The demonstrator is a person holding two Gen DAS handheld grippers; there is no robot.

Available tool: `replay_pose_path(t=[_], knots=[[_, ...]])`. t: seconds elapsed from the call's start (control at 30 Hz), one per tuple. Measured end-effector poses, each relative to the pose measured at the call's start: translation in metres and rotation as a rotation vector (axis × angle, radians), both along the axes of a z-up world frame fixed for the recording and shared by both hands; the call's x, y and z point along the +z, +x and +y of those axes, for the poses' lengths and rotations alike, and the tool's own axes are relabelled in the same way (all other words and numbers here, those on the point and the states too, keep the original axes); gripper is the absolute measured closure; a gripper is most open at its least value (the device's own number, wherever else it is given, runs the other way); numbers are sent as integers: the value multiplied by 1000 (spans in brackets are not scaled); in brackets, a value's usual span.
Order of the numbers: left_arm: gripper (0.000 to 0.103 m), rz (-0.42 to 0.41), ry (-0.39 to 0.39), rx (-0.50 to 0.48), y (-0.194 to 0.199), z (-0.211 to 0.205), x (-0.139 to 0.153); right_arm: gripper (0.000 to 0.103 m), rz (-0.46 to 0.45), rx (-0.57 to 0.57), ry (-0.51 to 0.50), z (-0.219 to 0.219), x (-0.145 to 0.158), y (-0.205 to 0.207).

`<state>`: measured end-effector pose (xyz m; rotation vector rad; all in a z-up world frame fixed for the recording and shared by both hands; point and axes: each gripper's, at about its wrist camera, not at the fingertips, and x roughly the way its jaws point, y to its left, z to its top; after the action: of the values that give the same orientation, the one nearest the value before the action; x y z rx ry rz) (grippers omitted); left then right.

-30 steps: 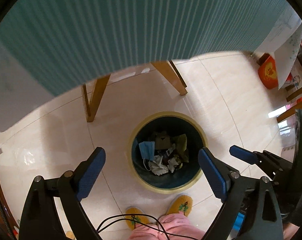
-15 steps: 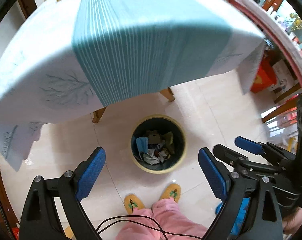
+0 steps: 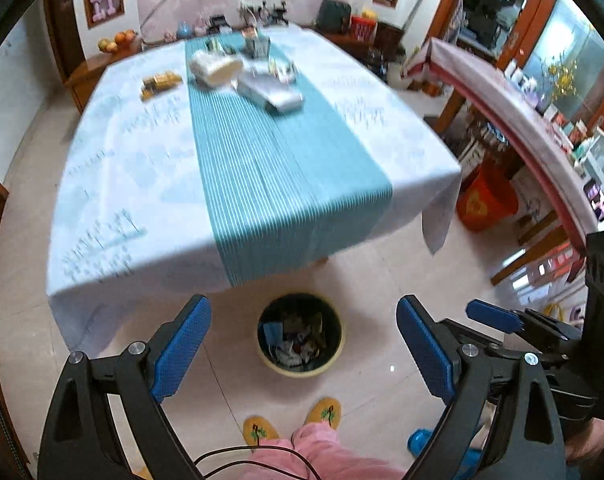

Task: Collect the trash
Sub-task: 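Move both tools back over the table toward the paper cup and box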

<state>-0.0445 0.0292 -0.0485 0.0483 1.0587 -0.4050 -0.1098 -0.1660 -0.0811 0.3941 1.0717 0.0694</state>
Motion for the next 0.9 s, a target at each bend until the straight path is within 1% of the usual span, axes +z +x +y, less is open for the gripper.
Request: replay_pose_path(t=[0.13, 0.3, 0.37, 0.57, 0.7, 0.9], knots=[[10, -64, -11, 17, 2, 5, 29, 37, -68, -3, -11, -3, 30, 5], [10, -111, -18, 40, 9, 7, 57, 37, -153, 4, -22, -9, 67, 15], [10, -120, -28, 50, 12, 6, 63, 37, -179, 11, -24, -12, 77, 19], [10, -188, -30, 89, 20, -1, 90, 37, -247, 61, -64, -12, 101, 37], [10, -198, -23, 121, 27, -6, 98, 37, -272, 100, -65, -12, 111, 51], [10, -173, -26, 173, 42, -6, 99, 37, -303, 157, -79, -10, 122, 71]])
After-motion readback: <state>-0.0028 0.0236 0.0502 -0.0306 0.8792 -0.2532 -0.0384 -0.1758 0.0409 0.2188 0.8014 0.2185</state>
